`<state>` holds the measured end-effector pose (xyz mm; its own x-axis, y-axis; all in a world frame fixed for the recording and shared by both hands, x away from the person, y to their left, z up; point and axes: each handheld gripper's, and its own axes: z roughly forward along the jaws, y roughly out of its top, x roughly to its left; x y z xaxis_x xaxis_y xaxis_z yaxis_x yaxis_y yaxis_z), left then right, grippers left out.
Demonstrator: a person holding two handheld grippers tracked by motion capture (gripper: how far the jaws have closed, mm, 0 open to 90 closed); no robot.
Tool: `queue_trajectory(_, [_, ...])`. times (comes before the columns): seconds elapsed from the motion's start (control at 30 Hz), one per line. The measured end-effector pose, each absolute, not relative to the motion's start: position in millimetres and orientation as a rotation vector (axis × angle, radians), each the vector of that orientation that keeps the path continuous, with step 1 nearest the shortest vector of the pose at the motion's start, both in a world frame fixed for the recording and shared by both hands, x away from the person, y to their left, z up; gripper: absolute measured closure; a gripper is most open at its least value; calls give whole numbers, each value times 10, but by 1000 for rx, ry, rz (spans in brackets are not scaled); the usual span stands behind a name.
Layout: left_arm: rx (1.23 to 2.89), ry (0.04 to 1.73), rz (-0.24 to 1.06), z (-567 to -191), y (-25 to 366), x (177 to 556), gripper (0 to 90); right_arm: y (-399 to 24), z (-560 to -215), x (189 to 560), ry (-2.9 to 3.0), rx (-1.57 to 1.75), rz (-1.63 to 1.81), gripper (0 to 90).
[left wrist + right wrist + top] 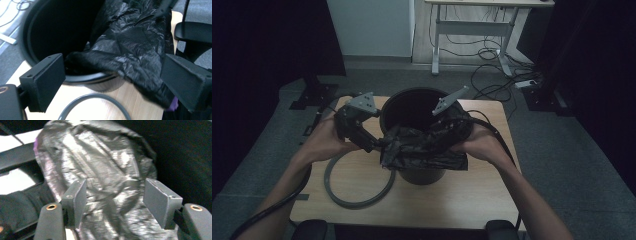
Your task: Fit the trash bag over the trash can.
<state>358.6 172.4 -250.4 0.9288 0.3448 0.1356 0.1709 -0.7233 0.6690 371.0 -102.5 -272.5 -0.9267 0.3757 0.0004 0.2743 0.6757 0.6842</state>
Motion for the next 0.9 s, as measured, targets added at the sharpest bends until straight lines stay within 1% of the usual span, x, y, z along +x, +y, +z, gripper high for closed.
queue_trajectory(0.07, [2390,374,331,-2558,1685,3614,57,-997,-2733,3660,2768,507,1088,373])
queue_trajectory(0.1, [2392,385,336,-2579,1678,3633,64,-978,-2737,3630,2779,488,1083,406])
queue_trajectory(0.13, [2390,399,343,-2600,1672,3652,73,-962,-2742,3609,2790,471,1078,455])
queue_trajectory(0.23, [2386,434,357,-2648,1669,3703,109,-917,-2764,3572,2832,445,1040,653])
queue_trajectory(0.27, [2388,438,364,-2656,1669,3710,112,-909,-2770,3572,2842,445,1037,697])
queue_trajectory(0.47, [2389,453,399,-2704,1668,3733,115,-921,-2718,3612,2868,481,1120,799])
queue_trajectory(0.5, [2385,453,399,-2702,1671,3736,116,-929,-2700,3630,2871,488,1151,881])
queue_trajectory(0.73, [2339,442,416,-2571,1647,3763,129,-876,-2684,3793,2811,547,1125,865])
queue_trajectory(0.9, [2351,430,425,-2561,1581,3797,138,-840,-2682,3968,2772,597,1106,847])
